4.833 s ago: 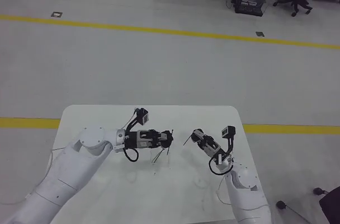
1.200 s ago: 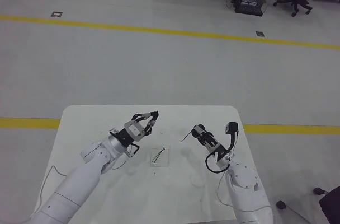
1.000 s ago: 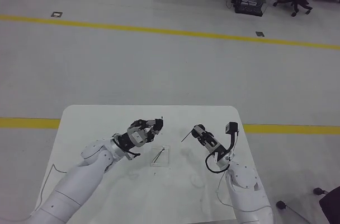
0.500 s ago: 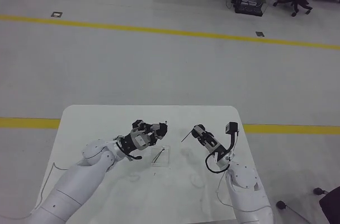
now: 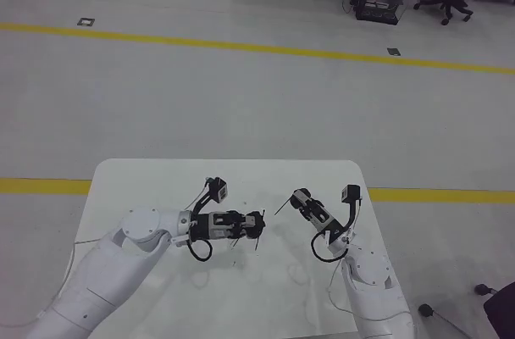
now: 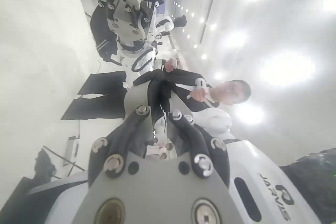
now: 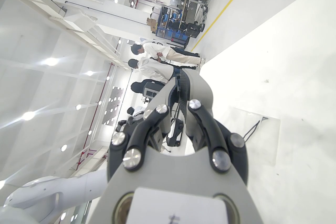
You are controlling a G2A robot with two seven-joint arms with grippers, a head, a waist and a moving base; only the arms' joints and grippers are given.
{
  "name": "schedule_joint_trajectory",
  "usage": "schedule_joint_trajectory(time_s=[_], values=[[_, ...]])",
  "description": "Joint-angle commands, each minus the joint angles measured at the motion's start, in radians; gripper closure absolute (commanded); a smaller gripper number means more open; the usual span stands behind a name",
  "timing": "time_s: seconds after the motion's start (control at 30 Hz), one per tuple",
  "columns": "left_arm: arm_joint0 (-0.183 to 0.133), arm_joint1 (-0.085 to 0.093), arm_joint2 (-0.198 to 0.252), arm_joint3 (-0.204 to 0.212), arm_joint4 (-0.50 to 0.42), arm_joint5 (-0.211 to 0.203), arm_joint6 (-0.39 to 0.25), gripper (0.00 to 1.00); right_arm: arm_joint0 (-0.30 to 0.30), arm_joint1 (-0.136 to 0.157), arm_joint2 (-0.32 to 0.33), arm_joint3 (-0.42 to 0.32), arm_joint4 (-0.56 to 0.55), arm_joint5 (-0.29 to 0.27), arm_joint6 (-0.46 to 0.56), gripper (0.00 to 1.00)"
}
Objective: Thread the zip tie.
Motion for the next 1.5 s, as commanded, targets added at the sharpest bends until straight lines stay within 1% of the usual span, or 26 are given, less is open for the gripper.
schedule_joint_trajectory(time_s=[0.0, 0.27, 0.33, 0.4, 0.43, 0.47, 0.5, 0.57, 0.67, 0.93, 1.07, 1.27, 1.47], values=[[-0.001, 0.001, 0.005, -0.002, 0.017, -0.008, -0.002, 1.00, 0.000, 0.000, 0.000, 0.000, 0.000, 0.000, 0.000, 1.00], [-0.001, 0.001, 0.005, -0.002, 0.017, -0.008, -0.002, 1.00, 0.000, 0.000, 0.000, 0.000, 0.000, 0.000, 0.000, 1.00], [-0.010, 0.005, 0.023, -0.026, 0.110, -0.003, 0.001, 1.00, 0.000, 0.000, 0.000, 0.000, 0.000, 0.000, 0.000, 1.00], [-0.010, 0.009, 0.024, -0.047, 0.138, -0.006, 0.012, 1.00, 0.000, 0.000, 0.000, 0.000, 0.000, 0.000, 0.000, 1.00], [-0.022, 0.014, 0.028, -0.059, 0.213, -0.002, 0.011, 1.00, 0.000, 0.000, 0.000, 0.000, 0.000, 0.000, 0.000, 1.00], [-0.024, 0.017, 0.031, -0.072, 0.252, 0.000, 0.017, 1.00, 0.000, 0.000, 0.000, 0.000, 0.000, 0.000, 0.000, 1.00], [-0.021, 0.019, 0.034, -0.083, 0.264, 0.002, 0.019, 1.00, 0.000, 0.000, 0.000, 0.000, 0.000, 0.000, 0.000, 1.00], [-0.026, 0.025, 0.039, -0.104, 0.331, 0.001, 0.025, 1.00, 0.000, 0.000, 0.000, 0.000, 0.000, 0.000, 0.000, 1.00], [-0.024, 0.031, 0.047, -0.130, 0.387, 0.003, 0.034, 1.00, 0.000, 0.000, 0.000, 0.000, 0.000, 0.000, 0.000, 1.00], [-0.024, 0.044, 0.049, -0.167, 0.438, 0.009, 0.039, 1.00, 0.000, 0.000, 0.000, 0.000, 0.000, 0.000, 0.000, 1.00], [-0.028, 0.053, 0.051, -0.187, 0.494, 0.024, 0.040, 1.00, 0.000, 0.000, 0.000, 0.000, 0.000, 0.000, 0.000, 1.00], [-0.033, 0.063, 0.066, -0.219, 0.580, 0.050, 0.036, 1.00, 0.000, 0.000, 0.000, 0.000, 0.000, 0.000, 0.000, 1.00], [-0.034, 0.066, 0.071, -0.224, 0.594, 0.051, 0.034, 1.00, 0.000, 0.000, 0.000, 0.000, 0.000, 0.000, 0.000, 1.00]])
